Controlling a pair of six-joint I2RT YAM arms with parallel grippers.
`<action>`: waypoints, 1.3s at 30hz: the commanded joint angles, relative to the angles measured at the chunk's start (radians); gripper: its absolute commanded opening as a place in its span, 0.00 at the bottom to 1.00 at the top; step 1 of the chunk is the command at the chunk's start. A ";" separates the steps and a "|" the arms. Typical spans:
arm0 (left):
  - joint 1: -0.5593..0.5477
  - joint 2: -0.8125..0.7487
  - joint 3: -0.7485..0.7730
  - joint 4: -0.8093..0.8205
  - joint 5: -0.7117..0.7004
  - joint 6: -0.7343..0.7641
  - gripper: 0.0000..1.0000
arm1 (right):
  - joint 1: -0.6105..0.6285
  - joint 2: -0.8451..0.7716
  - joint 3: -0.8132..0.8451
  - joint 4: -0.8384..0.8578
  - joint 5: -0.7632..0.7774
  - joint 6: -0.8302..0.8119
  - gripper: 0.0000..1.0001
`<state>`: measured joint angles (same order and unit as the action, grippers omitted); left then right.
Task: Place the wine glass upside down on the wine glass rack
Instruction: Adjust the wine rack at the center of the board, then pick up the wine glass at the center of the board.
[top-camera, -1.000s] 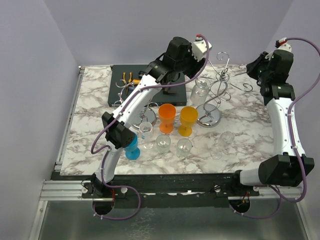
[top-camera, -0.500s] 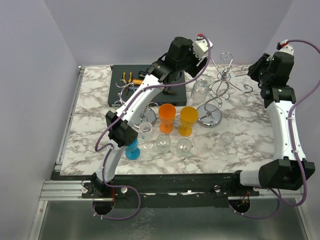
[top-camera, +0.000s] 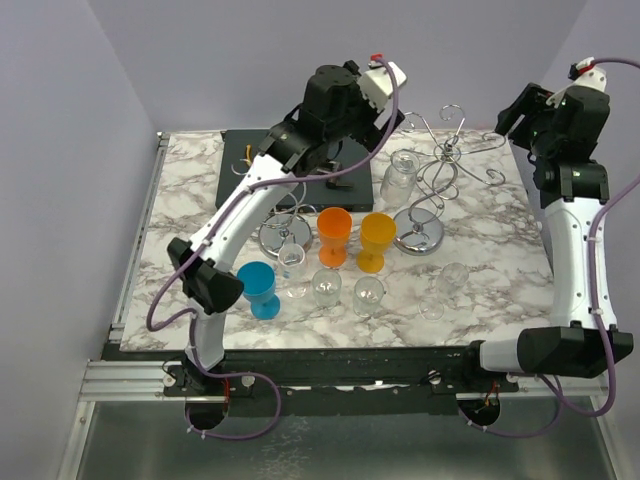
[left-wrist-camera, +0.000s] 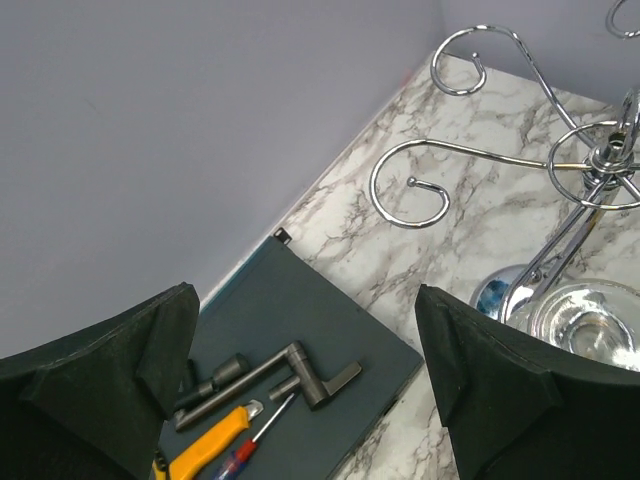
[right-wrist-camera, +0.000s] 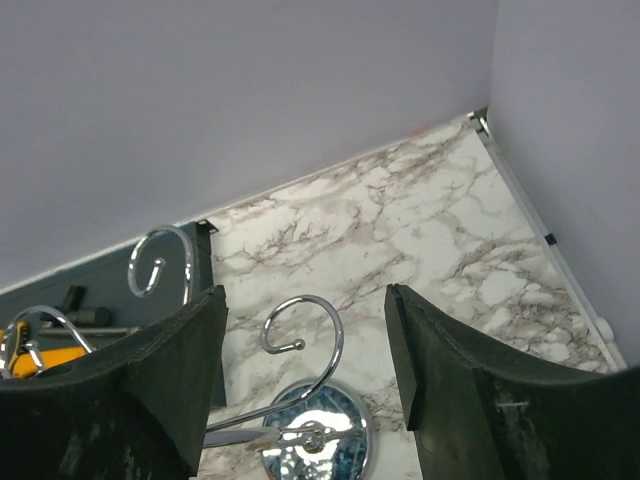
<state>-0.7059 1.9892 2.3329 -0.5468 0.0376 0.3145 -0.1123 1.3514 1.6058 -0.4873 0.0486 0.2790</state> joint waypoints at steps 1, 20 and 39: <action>0.021 -0.139 -0.068 0.005 -0.074 -0.031 0.99 | 0.001 0.003 0.110 -0.081 -0.004 -0.029 0.72; 0.172 -0.498 -0.303 -0.248 -0.039 -0.257 0.99 | 0.703 -0.017 0.258 -0.527 0.196 0.008 0.67; 0.201 -0.554 -0.377 -0.272 0.010 -0.267 0.99 | 1.083 -0.012 -0.120 -0.460 0.351 0.084 0.61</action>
<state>-0.5114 1.4651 1.9663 -0.8078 0.0235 0.0666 0.9668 1.3487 1.5627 -1.0412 0.3450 0.4065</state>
